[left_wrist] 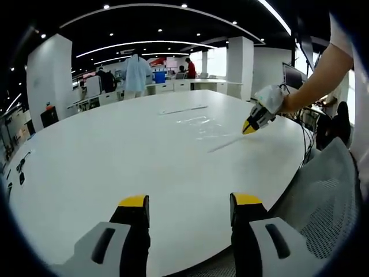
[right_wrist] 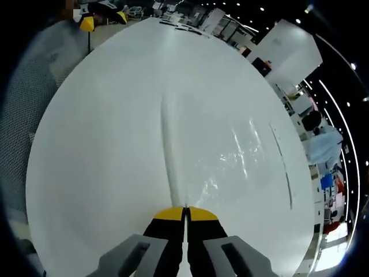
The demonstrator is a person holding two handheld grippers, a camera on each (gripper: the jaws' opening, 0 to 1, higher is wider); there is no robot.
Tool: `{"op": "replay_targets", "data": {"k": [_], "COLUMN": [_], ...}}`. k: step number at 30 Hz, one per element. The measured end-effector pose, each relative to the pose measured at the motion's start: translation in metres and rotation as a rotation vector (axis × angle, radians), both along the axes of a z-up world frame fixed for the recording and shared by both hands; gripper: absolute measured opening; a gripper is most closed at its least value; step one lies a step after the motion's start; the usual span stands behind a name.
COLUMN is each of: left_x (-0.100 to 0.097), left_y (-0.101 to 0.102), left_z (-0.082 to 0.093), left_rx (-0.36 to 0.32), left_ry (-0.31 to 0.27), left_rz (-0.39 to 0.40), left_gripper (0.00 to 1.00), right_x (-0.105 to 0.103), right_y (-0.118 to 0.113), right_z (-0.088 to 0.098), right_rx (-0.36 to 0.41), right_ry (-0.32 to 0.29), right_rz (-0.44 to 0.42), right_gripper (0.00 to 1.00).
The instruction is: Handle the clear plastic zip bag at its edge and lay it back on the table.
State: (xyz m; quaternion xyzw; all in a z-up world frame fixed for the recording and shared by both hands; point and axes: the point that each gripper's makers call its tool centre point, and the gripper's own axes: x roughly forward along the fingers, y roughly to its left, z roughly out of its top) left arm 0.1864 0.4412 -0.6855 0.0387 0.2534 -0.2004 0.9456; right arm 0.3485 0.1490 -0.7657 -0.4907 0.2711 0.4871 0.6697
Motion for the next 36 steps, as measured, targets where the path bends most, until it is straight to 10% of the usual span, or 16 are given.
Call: {"op": "replay_targets", "data": {"k": [36], "left_x": [-0.007], "left_y": [-0.01], "left_z": [0.008], "left_rx": [0.026], "left_ry": [0.026], "left_rz": [-0.105], "left_gripper": [0.5], "right_x": [-0.035], "right_y": [0.03], "right_z": [0.114], "right_rx": [0.073], "right_ry": [-0.145], "right_rz": [0.153], "right_gripper": [0.0]}}
